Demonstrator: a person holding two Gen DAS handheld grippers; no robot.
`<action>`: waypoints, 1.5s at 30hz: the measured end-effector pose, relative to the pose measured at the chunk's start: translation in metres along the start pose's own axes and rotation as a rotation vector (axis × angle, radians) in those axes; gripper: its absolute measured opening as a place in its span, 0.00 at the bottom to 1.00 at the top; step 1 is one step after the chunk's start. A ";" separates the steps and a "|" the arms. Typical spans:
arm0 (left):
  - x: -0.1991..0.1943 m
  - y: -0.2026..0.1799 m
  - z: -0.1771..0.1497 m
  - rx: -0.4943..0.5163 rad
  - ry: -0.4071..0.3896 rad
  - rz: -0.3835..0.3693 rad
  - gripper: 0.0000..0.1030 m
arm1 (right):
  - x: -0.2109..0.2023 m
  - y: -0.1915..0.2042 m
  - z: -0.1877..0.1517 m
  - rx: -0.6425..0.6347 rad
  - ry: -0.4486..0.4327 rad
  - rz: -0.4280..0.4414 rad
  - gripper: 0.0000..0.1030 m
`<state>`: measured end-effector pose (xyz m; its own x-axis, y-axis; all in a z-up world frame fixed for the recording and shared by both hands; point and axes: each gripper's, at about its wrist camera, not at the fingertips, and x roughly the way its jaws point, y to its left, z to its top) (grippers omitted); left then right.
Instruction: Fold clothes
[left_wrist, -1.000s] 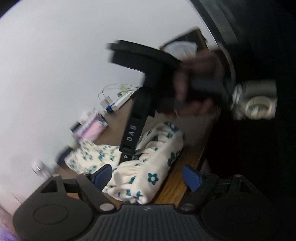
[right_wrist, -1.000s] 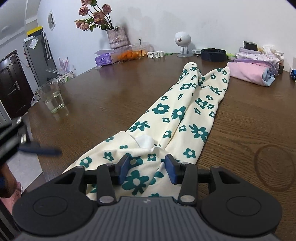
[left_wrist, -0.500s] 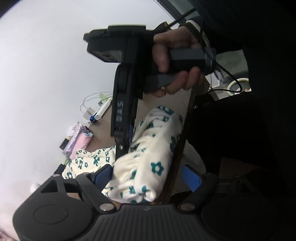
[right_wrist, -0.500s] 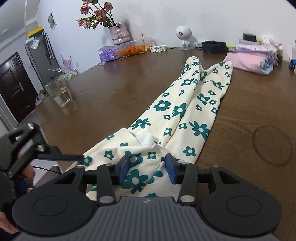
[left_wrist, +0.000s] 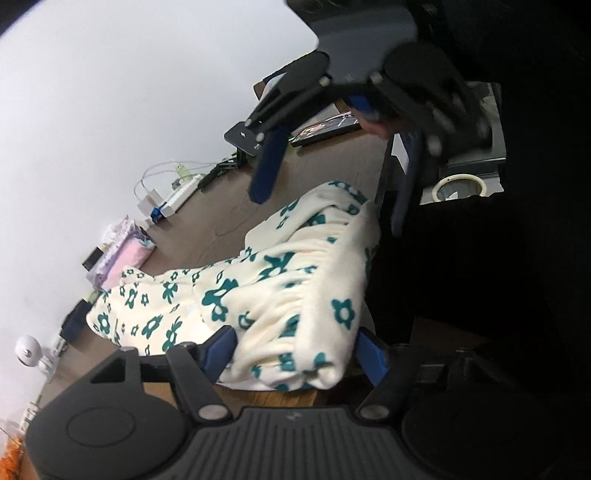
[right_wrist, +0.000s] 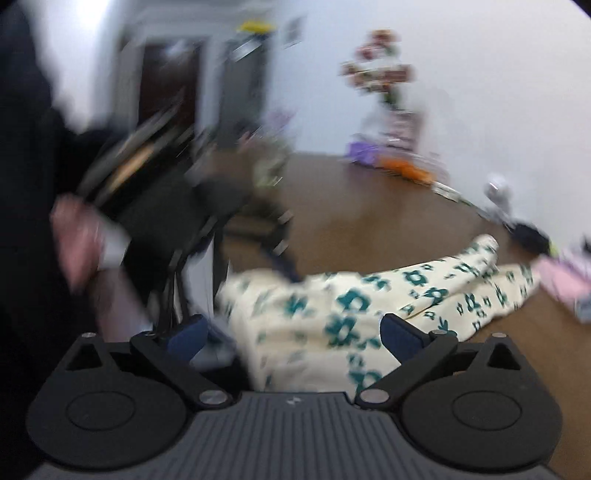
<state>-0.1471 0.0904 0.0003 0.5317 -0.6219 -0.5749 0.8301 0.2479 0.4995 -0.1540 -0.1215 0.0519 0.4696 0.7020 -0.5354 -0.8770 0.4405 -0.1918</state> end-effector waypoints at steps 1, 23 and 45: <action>0.002 0.002 0.000 -0.020 0.001 -0.015 0.65 | 0.003 0.001 -0.003 -0.035 0.016 -0.012 0.98; -0.028 0.013 0.012 -0.122 -0.045 -0.183 0.41 | 0.005 -0.030 -0.015 0.169 0.101 0.207 0.26; -0.022 0.051 0.000 -0.364 -0.124 -0.325 0.16 | -0.038 -0.067 -0.017 0.359 -0.079 0.350 0.59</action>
<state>-0.1170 0.1167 0.0385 0.2300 -0.7882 -0.5707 0.9660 0.2560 0.0358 -0.1152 -0.1871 0.0710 0.1717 0.8760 -0.4508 -0.8998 0.3258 0.2904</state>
